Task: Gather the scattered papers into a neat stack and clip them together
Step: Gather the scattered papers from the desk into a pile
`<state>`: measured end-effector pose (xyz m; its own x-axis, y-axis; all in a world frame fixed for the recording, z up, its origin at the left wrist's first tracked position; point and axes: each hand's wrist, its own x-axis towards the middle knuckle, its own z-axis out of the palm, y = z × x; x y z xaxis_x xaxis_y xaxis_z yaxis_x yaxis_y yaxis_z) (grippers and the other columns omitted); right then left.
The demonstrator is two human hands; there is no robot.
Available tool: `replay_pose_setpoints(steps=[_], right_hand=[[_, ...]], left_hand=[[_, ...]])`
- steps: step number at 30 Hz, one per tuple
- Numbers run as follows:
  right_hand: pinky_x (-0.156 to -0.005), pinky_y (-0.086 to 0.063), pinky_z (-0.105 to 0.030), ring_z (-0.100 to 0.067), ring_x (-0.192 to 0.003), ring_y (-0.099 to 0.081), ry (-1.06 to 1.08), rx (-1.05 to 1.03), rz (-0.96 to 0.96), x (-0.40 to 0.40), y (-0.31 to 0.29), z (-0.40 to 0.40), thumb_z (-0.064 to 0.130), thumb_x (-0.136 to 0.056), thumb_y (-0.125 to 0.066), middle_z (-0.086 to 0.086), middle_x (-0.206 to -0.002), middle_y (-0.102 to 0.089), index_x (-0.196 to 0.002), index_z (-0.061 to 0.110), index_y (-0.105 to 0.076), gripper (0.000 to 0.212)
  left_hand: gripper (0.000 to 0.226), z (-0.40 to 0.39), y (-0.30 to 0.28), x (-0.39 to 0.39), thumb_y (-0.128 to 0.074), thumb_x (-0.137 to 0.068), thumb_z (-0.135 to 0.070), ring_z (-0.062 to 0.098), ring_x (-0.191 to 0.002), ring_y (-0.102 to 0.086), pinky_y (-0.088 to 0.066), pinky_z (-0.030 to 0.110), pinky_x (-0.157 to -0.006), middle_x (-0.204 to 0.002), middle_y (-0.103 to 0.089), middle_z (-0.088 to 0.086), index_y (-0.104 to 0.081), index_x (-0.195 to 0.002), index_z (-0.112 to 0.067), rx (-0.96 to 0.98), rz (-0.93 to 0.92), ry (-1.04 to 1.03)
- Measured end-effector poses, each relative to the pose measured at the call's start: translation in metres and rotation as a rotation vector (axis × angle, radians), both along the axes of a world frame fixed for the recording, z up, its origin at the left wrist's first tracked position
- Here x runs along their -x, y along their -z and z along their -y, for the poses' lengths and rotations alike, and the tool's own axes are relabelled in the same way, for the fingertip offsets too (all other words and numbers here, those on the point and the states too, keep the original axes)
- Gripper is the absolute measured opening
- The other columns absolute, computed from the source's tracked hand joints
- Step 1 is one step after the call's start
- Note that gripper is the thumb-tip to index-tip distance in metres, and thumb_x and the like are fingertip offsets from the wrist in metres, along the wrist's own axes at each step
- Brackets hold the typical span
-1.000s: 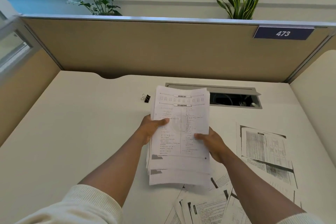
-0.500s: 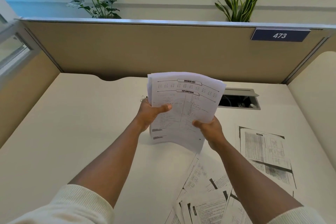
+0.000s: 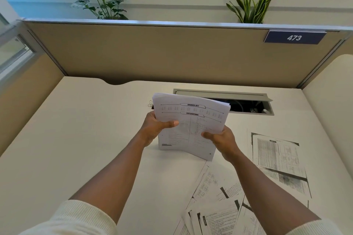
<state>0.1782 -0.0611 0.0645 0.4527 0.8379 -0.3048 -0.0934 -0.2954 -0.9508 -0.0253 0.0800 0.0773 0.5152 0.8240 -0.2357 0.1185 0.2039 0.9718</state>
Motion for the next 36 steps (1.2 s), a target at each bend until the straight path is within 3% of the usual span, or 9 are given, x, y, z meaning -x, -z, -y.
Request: replay_pose_setpoints(steps=[3, 7, 11, 18, 22, 26, 29, 34, 36], right_hand=[[-0.086, -0.057, -0.043, -0.025, -0.101, -0.066, -0.011, 0.012, -0.003, 0.0, 0.003, 0.001, -0.001, -0.075, -0.075, -0.002, -0.108, -0.072, -0.109, 0.016, -0.067, 0.039], [-0.086, -0.055, -0.042, -0.025, -0.1, -0.065, -0.027, 0.039, 0.0, 0.003, 0.005, 0.002, -0.004, -0.075, -0.073, 0.001, -0.105, -0.071, -0.098, 0.025, -0.067, 0.038], [-0.087, -0.055, -0.044, -0.03, -0.104, -0.064, -0.029, 0.054, 0.021, 0.006, 0.01, 0.003, -0.009, -0.077, -0.066, -0.005, -0.108, -0.07, -0.101, 0.02, -0.067, 0.038], [-0.088, -0.055, -0.046, -0.029, -0.105, -0.063, -0.024, 0.05, 0.054, 0.004, 0.009, 0.0, -0.008, -0.079, -0.061, -0.006, -0.111, -0.07, -0.106, 0.018, -0.067, 0.039], [-0.088, -0.055, -0.049, -0.029, -0.103, -0.062, -0.066, 0.114, 0.094, 0.002, 0.012, 0.004, -0.01, -0.079, -0.054, -0.007, -0.108, -0.069, -0.099, 0.021, -0.065, 0.039], [-0.076, -0.053, -0.034, -0.029, -0.103, -0.058, -0.184, 0.235, 0.156, 0.002, 0.019, 0.015, -0.013, -0.083, -0.043, -0.006, -0.109, -0.064, -0.11, 0.011, -0.061, 0.04], [-0.08, -0.053, -0.037, -0.028, -0.103, -0.056, -0.208, 0.271, 0.208, 0.001, 0.021, 0.02, -0.012, -0.084, -0.041, -0.005, -0.112, -0.062, -0.119, 0.01, -0.059, 0.045], [-0.067, -0.048, -0.024, -0.024, -0.1, -0.057, -0.175, 0.248, 0.168, -0.001, 0.013, 0.024, -0.013, -0.083, -0.041, -0.001, -0.105, -0.064, -0.106, 0.017, -0.06, 0.042], [-0.075, -0.051, -0.031, -0.026, -0.104, -0.059, -0.178, 0.247, 0.115, -0.005, 0.013, 0.027, -0.013, -0.082, -0.044, -0.001, -0.107, -0.066, -0.104, 0.018, -0.061, 0.042]], left_hand=[[0.042, 0.002, 0.004, 0.003, -0.085, -0.073, -0.006, 0.012, -0.098, -0.07, -0.058, 0.027, -0.077, -0.105, -0.077, -0.004, -0.072, -0.107, -0.027, 0.016, -0.007, 0.002], [0.047, 0.005, 0.011, 0.005, -0.087, -0.073, -0.008, 0.02, -0.109, -0.069, -0.058, 0.036, -0.089, -0.114, -0.076, 0.001, -0.072, -0.116, -0.021, 0.011, -0.036, 0.053], [0.043, 0.008, 0.016, 0.005, -0.086, -0.076, -0.012, 0.018, -0.111, -0.068, -0.055, 0.041, -0.098, -0.115, -0.075, -0.001, -0.072, -0.115, -0.024, 0.02, -0.063, 0.054], [0.038, 0.006, 0.012, 0.003, -0.084, -0.078, -0.011, 0.011, -0.104, -0.067, -0.055, 0.034, -0.088, -0.112, -0.075, -0.002, -0.072, -0.111, -0.027, -0.013, -0.039, 0.006], [0.045, 0.008, 0.022, 0.005, -0.083, -0.079, -0.009, 0.019, -0.113, -0.066, -0.055, 0.038, -0.095, -0.119, -0.073, 0.0, -0.069, -0.12, -0.022, 0.03, -0.074, 0.055], [0.044, 0.016, 0.04, 0.013, -0.08, -0.084, -0.014, 0.019, -0.118, -0.064, -0.05, 0.044, -0.104, -0.123, -0.072, -0.002, -0.066, -0.123, -0.027, 0.057, -0.16, 0.131], [0.04, 0.02, 0.042, 0.013, -0.075, -0.089, -0.017, 0.021, -0.117, -0.062, -0.05, 0.041, -0.102, -0.125, -0.07, -0.001, -0.064, -0.127, -0.025, 0.047, -0.194, 0.122], [0.043, 0.02, 0.037, 0.011, -0.072, -0.09, -0.019, 0.024, -0.114, -0.065, -0.054, 0.041, -0.098, -0.127, -0.069, 0.005, -0.063, -0.132, -0.013, 0.071, -0.192, 0.134], [0.041, 0.018, 0.033, 0.009, -0.072, -0.091, -0.019, 0.027, -0.114, -0.066, -0.057, 0.041, -0.094, -0.125, -0.07, 0.007, -0.064, -0.13, -0.012, 0.066, -0.196, 0.142]])
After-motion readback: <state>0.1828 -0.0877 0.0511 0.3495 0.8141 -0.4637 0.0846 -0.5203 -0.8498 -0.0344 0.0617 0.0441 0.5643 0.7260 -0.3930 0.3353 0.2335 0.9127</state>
